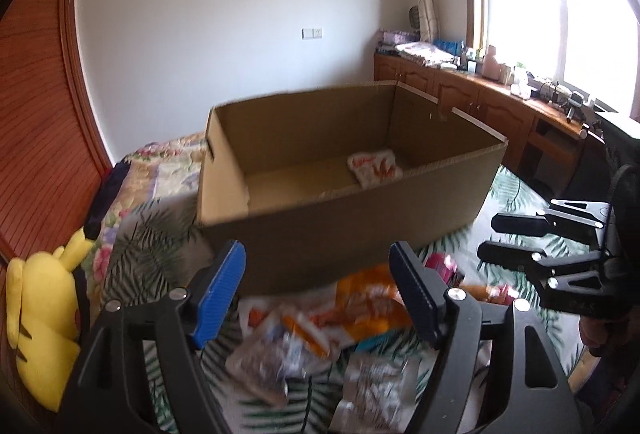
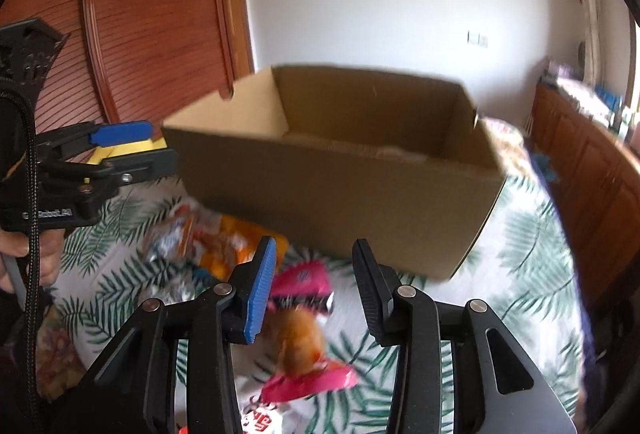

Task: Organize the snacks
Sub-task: 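Move both open grippers back toward the remaining snack packets, then grasp the silver vacuum packet with the left gripper while the right gripper grasps the pink egg packet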

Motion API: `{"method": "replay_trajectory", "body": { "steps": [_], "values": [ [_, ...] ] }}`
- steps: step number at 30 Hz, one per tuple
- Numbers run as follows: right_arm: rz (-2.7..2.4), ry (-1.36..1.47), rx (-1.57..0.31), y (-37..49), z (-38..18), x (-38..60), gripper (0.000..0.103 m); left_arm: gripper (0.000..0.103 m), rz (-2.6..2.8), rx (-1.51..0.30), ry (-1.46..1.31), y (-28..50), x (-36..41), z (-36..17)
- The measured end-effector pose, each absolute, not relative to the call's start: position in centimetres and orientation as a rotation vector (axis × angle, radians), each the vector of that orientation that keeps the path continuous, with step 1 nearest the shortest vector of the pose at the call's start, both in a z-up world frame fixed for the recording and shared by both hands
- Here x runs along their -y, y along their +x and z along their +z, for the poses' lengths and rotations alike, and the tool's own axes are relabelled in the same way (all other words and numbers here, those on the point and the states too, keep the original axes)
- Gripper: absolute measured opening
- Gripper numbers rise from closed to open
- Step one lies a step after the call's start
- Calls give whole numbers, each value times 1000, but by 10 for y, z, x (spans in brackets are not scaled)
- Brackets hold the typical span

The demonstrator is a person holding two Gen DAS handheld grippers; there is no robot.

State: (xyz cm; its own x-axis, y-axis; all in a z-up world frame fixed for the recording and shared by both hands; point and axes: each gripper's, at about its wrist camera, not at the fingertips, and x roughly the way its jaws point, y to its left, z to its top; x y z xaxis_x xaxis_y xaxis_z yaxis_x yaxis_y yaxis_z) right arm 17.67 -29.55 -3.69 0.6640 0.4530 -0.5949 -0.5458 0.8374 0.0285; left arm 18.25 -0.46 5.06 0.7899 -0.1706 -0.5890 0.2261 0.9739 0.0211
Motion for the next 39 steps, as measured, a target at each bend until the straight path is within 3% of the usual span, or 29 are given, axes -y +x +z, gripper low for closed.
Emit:
{"method": "replay_trajectory", "body": {
  "steps": [9, 39],
  "values": [
    [548, -173, -739, 183, -83, 291, 45, 75, -181, -711, 93, 169, -14, 13],
    [546, -255, -794, 174, -107, 277, 59, 75, -145, -848, 223, 179, -13, -38]
  ]
}}
